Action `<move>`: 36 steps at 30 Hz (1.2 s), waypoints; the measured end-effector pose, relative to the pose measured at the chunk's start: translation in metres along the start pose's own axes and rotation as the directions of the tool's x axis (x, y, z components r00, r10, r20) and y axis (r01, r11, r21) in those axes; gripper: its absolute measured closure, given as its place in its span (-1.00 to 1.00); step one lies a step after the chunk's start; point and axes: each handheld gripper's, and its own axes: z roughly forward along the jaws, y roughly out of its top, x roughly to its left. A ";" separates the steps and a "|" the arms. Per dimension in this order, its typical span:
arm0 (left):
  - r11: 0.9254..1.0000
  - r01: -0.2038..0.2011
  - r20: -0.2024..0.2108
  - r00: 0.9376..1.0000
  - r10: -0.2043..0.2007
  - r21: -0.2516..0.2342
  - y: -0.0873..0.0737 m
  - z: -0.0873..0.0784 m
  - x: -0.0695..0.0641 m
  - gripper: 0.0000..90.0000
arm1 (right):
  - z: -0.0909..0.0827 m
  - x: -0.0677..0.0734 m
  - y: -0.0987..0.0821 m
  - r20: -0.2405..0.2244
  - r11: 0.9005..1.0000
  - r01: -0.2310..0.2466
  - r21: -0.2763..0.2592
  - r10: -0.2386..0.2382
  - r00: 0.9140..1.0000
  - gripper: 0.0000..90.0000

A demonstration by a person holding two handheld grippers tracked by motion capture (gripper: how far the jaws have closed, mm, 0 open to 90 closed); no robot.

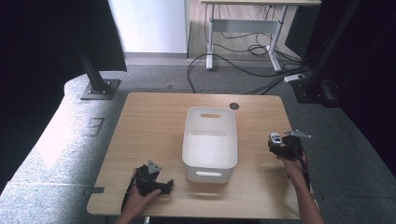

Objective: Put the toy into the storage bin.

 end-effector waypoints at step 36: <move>1.000 0.000 0.000 1.000 0.000 0.000 0.000 0.000 0.000 -1.00 | 0.031 -0.011 0.014 0.033 0.998 -0.031 0.053 0.030 0.999 -0.38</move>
